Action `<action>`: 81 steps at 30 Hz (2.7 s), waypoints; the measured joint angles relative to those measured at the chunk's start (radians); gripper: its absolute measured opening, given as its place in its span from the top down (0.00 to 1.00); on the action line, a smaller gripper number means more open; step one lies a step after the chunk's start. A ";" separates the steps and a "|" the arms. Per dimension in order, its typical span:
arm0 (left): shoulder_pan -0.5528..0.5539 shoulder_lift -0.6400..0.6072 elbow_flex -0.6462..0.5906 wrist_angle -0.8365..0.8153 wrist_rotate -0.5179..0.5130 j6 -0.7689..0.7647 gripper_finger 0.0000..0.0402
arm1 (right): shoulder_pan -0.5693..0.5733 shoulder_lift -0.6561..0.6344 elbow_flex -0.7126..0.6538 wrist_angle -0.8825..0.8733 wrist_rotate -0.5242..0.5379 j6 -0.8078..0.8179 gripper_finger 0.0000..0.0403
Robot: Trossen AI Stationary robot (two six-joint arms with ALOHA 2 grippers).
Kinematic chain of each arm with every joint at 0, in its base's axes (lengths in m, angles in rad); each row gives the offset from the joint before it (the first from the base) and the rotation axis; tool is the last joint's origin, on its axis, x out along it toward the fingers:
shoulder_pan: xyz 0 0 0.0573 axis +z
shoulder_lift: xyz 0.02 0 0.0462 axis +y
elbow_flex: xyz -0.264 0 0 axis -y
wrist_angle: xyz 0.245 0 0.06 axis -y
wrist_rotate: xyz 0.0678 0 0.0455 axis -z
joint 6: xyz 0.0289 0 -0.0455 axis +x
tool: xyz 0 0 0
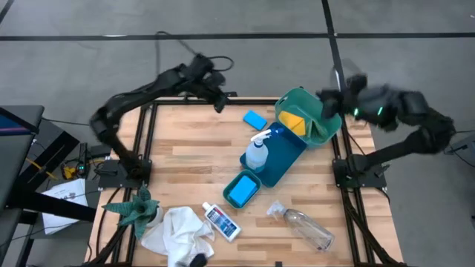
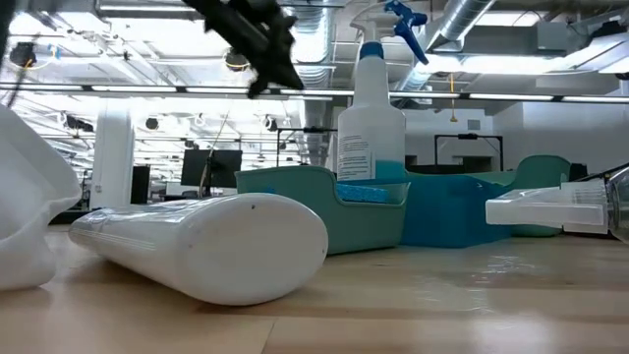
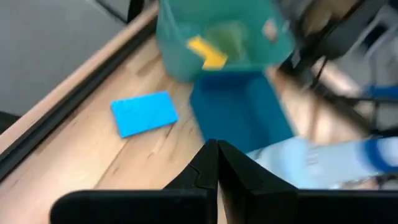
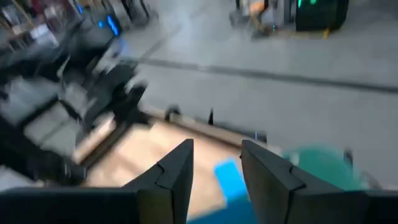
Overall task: Pick & Place Kitchen Items
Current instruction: Put the light blue sponge into the bottom green bin
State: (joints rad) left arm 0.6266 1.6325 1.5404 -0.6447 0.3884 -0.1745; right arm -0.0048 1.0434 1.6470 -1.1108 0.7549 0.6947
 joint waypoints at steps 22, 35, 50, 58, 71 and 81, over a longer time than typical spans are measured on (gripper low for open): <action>0.031 -0.772 -0.587 0.214 -0.175 -0.292 1.00 | -0.653 0.762 0.490 0.199 -0.808 -0.269 0.69; 0.024 -0.793 -0.627 0.212 -0.146 -0.306 1.00 | -0.603 1.117 0.616 0.245 -0.899 -0.132 0.71; 0.024 -0.793 -0.627 0.234 -0.158 -0.381 1.00 | -0.495 1.306 0.616 -0.021 -0.810 -0.400 0.77; 0.024 -0.793 -0.627 0.266 -0.162 -0.391 1.00 | -0.516 1.368 0.614 -0.118 -0.820 -0.460 0.67; 0.024 -0.792 -0.627 0.266 -0.179 -0.391 1.00 | -0.521 1.418 0.614 -0.169 -0.722 -0.450 0.41; 0.024 -0.792 -0.627 0.268 -0.179 -0.389 1.00 | -0.522 1.425 0.617 -0.126 -0.733 -0.426 0.48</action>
State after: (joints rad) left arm 0.6502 0.8402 0.9134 -0.3771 0.2097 -0.5632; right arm -0.5270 2.4680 2.2635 -1.2366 0.0220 0.2687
